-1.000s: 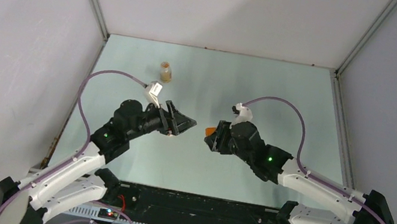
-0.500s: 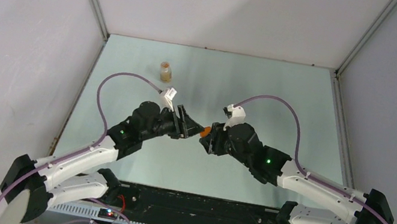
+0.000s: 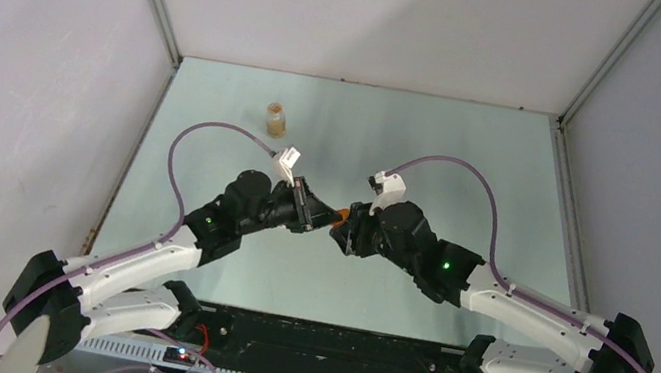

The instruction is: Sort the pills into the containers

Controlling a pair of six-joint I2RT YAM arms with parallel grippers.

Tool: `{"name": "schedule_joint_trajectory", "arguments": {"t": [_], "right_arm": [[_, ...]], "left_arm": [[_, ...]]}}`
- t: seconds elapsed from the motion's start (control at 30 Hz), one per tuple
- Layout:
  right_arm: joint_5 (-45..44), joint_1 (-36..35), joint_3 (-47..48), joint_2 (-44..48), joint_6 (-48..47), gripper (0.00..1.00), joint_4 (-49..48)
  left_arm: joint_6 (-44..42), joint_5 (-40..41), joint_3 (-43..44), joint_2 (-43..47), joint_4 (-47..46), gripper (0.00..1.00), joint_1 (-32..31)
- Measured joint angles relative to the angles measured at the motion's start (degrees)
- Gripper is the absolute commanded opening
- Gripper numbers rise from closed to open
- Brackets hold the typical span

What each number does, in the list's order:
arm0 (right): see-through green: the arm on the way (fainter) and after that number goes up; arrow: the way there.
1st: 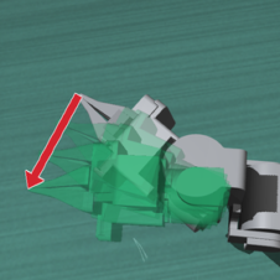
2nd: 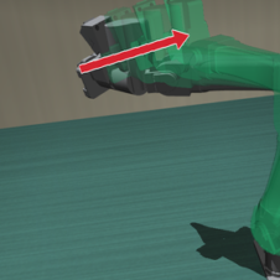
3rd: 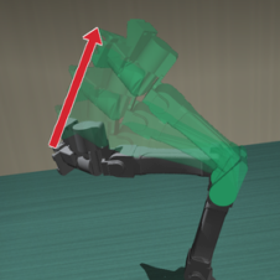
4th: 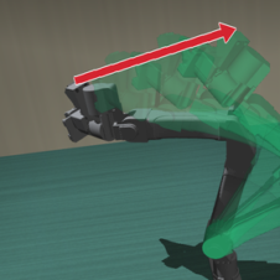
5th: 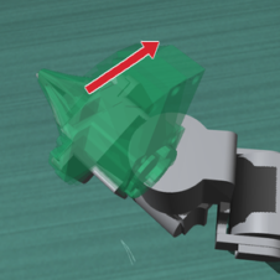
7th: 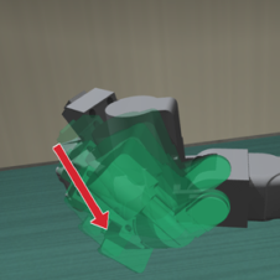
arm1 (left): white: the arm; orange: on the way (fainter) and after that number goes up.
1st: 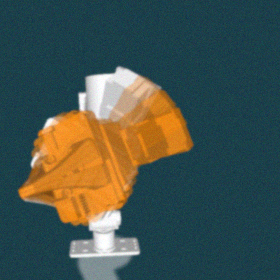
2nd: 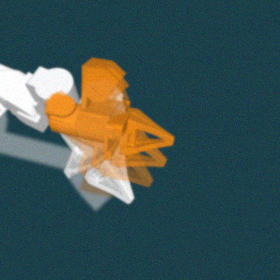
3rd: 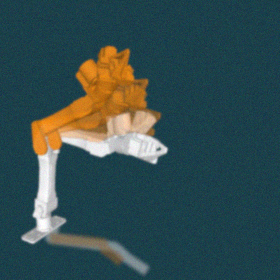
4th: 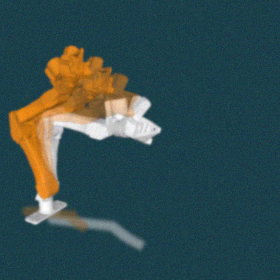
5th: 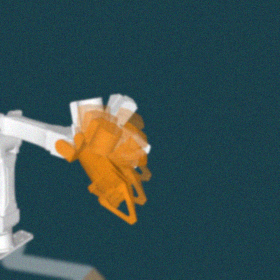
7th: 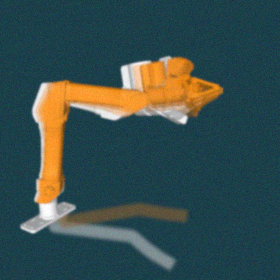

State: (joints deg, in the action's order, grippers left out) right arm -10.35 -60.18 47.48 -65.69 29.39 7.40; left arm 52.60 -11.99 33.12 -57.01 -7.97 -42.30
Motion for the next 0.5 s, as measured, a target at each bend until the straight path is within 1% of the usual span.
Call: {"name": "schedule_joint_trajectory", "arguments": {"t": [0.03,0.17,0.23,0.33,0.4,0.5], "right_arm": [[0.4,0.2,0.1,-0.1,-0.2,0.45,0.1],[3.5,1.6,0.2,-0.1,-1.2,0.46,0.8],[6.1,2.7,0.2,-0.1,-1.7,0.48,1.2],[10.1,4.3,0.2,0.0,-2.4,0.59,1.5],[12.5,5.2,0.2,0.4,-2.5,0.63,1.9],[13.9,6.1,0.2,1.9,-2.6,0.64,2.4]], "left_arm": [[-0.1,-0.2,0.0,0.0,-0.1,0.01,0.0],[-0.1,-0.4,0.0,-0.7,-0.5,0.0,0.0],[-0.2,-0.7,0.1,-1.0,-0.4,0.0,0.0],[-1.2,-1.2,0.1,-1.0,-0.3,0.0,0.0],[-2.0,-1.6,0.5,-1.0,0.2,0.0,0.0],[-3.3,-1.7,1.8,-1.0,1.1,0.0,-0.1]]}}
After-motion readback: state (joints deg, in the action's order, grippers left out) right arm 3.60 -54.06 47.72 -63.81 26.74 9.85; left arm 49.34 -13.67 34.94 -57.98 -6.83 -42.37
